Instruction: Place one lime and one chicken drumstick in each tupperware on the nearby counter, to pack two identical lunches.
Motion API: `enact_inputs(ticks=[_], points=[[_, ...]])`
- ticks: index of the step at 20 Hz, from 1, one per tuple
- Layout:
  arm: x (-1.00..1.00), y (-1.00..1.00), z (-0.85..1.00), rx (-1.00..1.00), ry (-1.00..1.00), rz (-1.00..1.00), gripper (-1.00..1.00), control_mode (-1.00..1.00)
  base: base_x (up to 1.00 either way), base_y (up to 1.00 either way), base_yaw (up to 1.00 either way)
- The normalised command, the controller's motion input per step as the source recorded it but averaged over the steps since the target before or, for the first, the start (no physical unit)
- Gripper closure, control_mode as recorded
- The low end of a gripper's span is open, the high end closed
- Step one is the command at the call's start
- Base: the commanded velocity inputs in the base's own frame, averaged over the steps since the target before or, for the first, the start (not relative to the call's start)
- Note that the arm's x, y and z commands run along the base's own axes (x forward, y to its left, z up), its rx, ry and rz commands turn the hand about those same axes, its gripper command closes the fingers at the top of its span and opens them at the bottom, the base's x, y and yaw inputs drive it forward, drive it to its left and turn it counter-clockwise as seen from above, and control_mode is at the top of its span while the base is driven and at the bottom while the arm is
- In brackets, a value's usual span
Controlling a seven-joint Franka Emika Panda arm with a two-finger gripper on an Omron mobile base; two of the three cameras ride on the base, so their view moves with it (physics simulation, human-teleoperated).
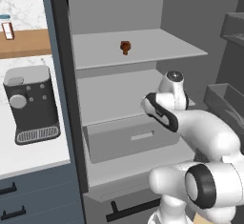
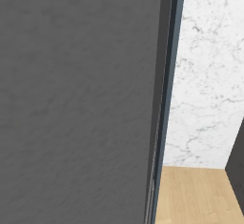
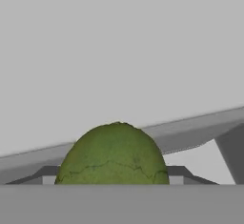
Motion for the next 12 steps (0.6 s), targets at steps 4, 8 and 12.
enact_inputs(ticks=[4,8,12], points=[[-1.0,0.01,0.74,0.01,0.0,0.0,1.0,-1.0,0.0,0.0,0.0],[-1.0,0.06,0.73,0.0,0.0,0.02,1.0,-1.0,0.0,0.0,0.0],[-1.0,0.13,0.65,0.0,-0.02,0.04,1.0,-1.0,0.0,0.0,0.0]])
